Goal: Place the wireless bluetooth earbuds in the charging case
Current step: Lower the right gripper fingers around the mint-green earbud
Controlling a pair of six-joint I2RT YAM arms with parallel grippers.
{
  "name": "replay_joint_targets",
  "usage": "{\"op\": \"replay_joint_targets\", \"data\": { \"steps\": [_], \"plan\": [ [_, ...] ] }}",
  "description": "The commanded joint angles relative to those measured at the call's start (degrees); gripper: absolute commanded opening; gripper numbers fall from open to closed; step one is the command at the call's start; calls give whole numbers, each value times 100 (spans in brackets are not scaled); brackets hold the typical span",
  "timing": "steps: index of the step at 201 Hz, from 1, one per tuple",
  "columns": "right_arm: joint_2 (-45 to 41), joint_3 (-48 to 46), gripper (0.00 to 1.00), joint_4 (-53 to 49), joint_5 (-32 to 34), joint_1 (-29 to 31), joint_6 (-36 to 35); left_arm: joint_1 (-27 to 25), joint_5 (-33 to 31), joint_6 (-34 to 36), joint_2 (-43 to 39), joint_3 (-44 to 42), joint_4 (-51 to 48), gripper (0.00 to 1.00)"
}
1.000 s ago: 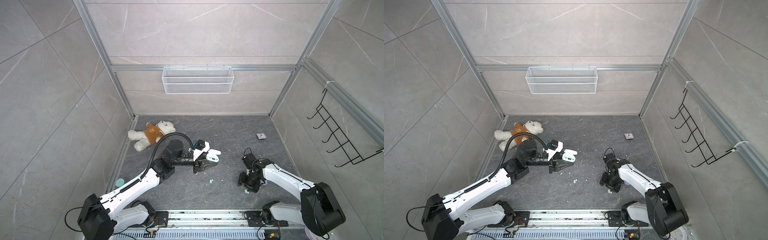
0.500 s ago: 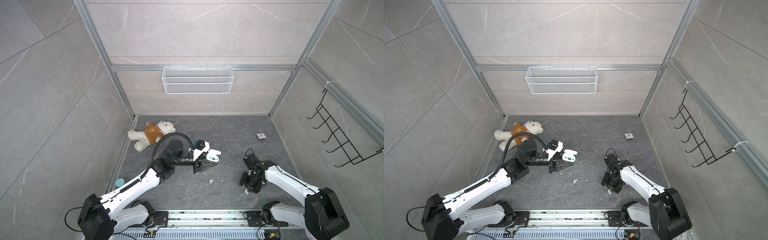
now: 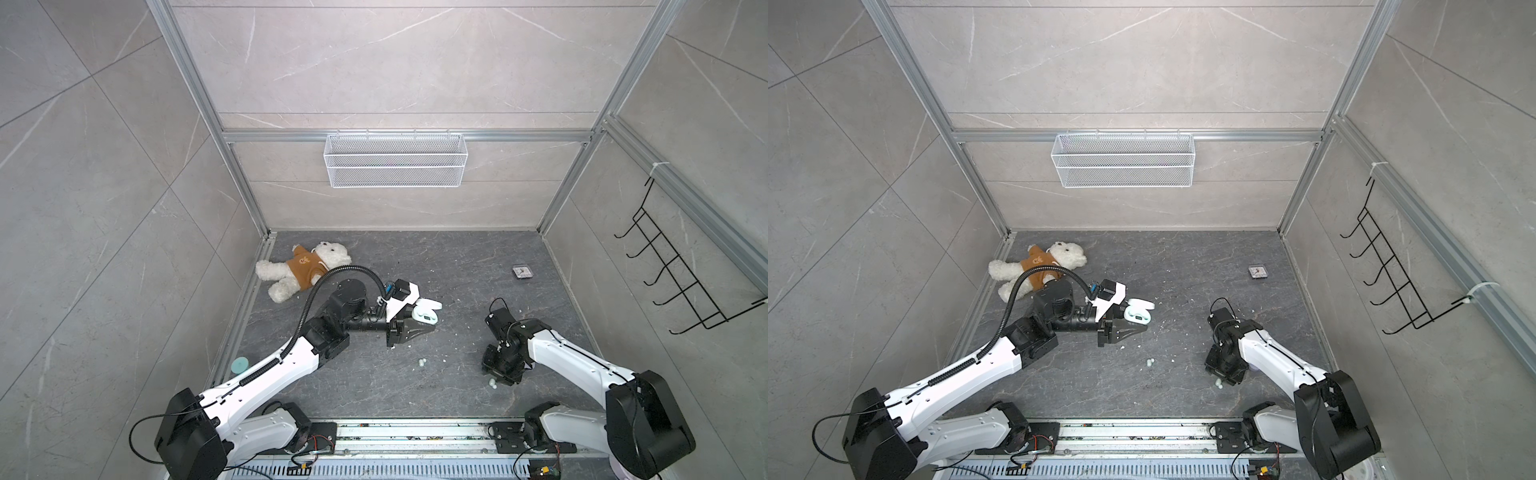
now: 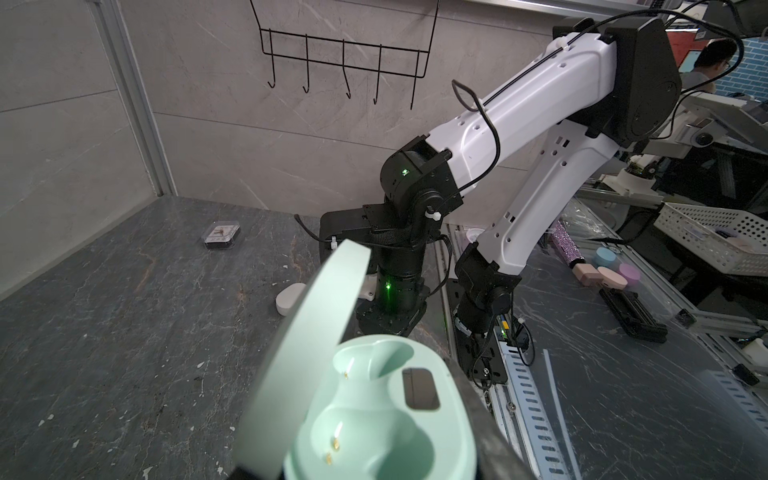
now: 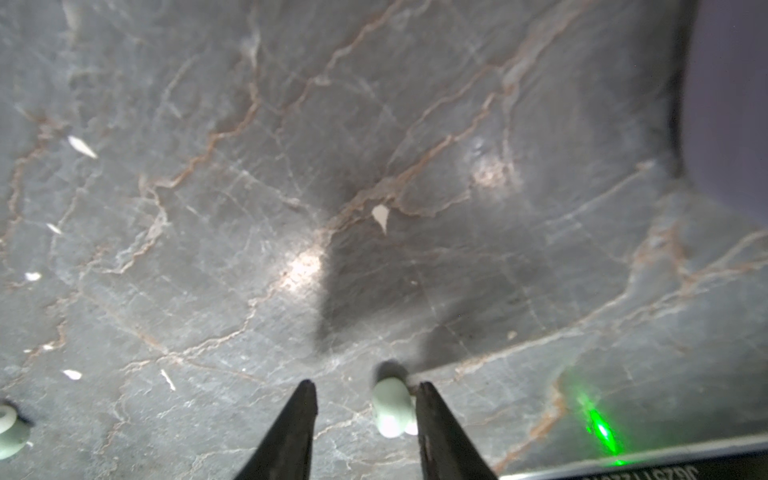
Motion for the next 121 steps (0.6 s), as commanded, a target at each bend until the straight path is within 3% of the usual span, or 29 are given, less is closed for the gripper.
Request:
{"op": "replay_joint_targets", "data": {
  "steps": [1, 121],
  "plan": [
    [63, -76, 41, -152, 84, 15, 119, -21, 41, 135, -177, 104, 67, 24],
    [368, 81, 39, 61, 125, 480, 734, -20, 39, 174, -235, 44, 85, 25]
  ]
}}
